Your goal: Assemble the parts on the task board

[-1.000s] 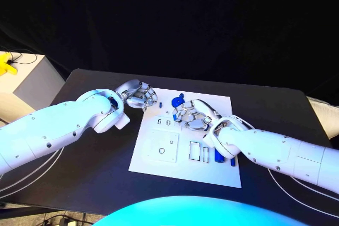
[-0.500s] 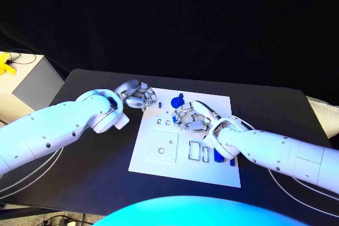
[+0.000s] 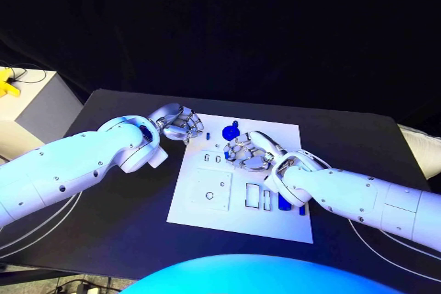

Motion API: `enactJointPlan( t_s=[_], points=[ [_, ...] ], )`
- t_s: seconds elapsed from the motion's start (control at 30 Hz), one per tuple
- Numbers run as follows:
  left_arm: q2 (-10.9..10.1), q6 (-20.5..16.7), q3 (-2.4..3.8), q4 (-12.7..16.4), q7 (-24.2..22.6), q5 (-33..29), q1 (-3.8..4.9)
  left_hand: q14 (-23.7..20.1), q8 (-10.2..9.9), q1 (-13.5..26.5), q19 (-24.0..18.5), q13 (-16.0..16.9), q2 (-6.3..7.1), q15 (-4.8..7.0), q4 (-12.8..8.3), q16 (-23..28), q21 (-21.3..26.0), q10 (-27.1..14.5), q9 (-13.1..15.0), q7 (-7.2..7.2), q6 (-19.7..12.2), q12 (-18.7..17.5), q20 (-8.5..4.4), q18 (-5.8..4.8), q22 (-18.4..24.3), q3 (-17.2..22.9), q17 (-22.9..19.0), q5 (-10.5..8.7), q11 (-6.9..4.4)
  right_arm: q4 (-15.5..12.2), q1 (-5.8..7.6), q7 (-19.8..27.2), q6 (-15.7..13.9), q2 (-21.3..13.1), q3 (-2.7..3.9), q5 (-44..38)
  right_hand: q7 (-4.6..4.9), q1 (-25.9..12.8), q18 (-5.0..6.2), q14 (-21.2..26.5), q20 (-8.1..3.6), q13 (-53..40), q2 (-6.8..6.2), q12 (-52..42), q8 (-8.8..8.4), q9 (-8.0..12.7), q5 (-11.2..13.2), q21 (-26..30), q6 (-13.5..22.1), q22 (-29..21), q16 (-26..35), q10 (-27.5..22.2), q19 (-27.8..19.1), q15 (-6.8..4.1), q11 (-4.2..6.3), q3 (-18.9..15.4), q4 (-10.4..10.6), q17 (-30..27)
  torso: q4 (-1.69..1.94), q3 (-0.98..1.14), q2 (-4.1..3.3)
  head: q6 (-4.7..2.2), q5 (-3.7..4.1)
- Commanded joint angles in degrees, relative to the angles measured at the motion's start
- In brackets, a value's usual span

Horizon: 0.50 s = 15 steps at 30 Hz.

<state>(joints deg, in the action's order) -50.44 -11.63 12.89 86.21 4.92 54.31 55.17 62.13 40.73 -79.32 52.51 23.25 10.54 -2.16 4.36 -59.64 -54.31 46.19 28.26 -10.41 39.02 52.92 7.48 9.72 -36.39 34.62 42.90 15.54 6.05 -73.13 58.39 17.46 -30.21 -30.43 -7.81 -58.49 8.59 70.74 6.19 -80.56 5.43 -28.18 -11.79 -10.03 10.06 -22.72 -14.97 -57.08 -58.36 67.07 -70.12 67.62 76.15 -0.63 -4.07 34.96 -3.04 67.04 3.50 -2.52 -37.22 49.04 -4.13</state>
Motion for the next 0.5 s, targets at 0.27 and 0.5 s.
enactJointPlan(
  t_s=[0.27,0.5],
  points=[
    [0.10,0.61,0.04,-0.05,-0.47,-0.49,0.00,-0.42,0.11,-0.45,-0.29,-0.09,-0.34,-0.07,-0.24,0.29,0.21,-0.31,-0.08,-0.50,-0.29,0.14,0.20,0.81,0.04,-0.20,-0.07,0.18,0.28,-0.08,-0.04,-0.11,0.44,0.11,0.02,-0.12,0.28,-0.27,0.37,-0.30,0.24,2.39,0.03,2.48,-0.60,0.09,0.14,-0.37,0.29,0.38,-0.23,-0.17,0.57,0.61,-0.44,0.32,0.27,-0.48,-0.01,0.00,0.00,0.04,-0.01],
    [0.12,0.66,0.04,-0.07,-0.44,-0.49,0.00,-0.42,0.11,-0.45,-0.29,-0.09,-0.34,-0.07,-0.24,0.29,0.21,-0.31,-0.08,-0.50,-0.29,0.14,0.20,0.81,0.04,-0.20,-0.07,0.18,0.28,-0.11,-0.04,-0.12,0.85,0.10,0.02,-0.11,0.48,-0.50,0.41,-0.26,0.48,4.34,-0.14,4.40,-0.69,0.08,0.19,-0.08,0.20,0.37,-0.26,-0.49,0.51,0.89,-0.79,0.51,0.35,-0.78,-0.02,0.01,-0.01,-0.01,0.06]
  ],
)
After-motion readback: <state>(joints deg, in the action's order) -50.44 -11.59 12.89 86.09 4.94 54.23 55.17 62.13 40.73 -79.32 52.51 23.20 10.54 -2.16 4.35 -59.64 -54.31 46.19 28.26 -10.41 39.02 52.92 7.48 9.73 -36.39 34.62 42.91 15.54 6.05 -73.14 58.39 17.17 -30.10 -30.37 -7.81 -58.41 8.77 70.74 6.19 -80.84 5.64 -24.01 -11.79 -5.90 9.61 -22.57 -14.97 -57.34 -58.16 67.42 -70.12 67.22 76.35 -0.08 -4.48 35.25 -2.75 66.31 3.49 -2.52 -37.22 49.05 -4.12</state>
